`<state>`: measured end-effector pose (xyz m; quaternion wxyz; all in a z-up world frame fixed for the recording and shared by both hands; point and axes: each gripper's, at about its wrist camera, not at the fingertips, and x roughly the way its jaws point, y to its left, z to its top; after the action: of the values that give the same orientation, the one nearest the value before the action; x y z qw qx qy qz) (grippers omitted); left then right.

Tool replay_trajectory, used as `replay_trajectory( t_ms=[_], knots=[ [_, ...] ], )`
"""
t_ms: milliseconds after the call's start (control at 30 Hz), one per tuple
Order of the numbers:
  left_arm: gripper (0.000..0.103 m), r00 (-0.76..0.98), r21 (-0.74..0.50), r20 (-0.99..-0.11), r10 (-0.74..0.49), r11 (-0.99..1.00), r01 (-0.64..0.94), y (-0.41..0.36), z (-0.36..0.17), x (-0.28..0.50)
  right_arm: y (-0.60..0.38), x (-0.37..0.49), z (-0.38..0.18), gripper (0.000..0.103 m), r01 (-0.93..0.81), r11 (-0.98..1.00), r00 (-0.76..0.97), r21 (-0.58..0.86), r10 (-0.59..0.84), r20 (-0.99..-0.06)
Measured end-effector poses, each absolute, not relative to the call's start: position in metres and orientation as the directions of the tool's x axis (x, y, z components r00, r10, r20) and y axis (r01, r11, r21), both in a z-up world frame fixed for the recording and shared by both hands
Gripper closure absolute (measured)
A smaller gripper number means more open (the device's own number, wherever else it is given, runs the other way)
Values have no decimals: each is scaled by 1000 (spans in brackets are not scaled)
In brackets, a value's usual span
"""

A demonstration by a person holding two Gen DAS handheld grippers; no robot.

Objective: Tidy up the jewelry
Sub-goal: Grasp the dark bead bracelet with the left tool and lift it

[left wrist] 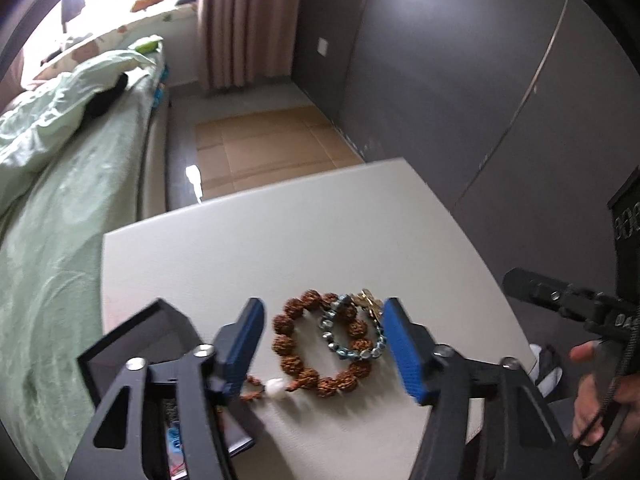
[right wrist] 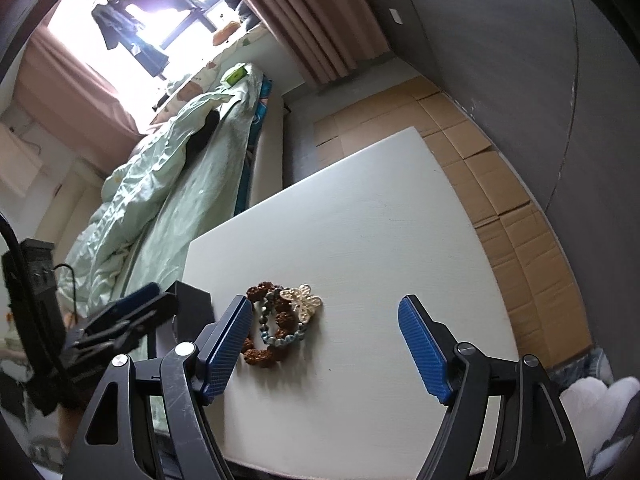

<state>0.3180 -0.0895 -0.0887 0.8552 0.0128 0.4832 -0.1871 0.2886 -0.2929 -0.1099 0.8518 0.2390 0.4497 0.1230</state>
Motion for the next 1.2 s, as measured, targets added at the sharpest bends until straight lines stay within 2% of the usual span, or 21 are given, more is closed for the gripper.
replay_trajectory(
  t_ms=[133, 400, 600, 667, 733, 933, 1200],
  knots=[
    [68, 401, -169, -863, -307, 924, 343, -103, -108, 327, -301, 290, -115, 27, 20, 856, 554, 517, 421, -718],
    [82, 324, -175, -903, -281, 932, 318, -109, -146, 340, -310, 293, -122, 27, 44, 838, 538, 544, 438, -720],
    [84, 292, -164, -922, -253, 940, 299, -109, -160, 342, -308, 296, -124, 27, 46, 843, 534, 536, 433, -726],
    [91, 273, -167, -929, -251, 940, 297, -110, -167, 343, -305, 298, -126, 27, 44, 844, 530, 534, 434, -729],
    [93, 283, -163, -926, -250, 940, 298, -109, -166, 342, -303, 300, -127, 27, 42, 848, 526, 529, 431, -733],
    [93, 324, -214, -892, -315, 926, 311, -104, -142, 338, -293, 304, -131, 29, 18, 856, 521, 517, 433, -736],
    [94, 378, -315, -814, -440, 883, 349, -97, -103, 329, -270, 315, -143, 41, -33, 857, 482, 514, 464, -743]
  ],
)
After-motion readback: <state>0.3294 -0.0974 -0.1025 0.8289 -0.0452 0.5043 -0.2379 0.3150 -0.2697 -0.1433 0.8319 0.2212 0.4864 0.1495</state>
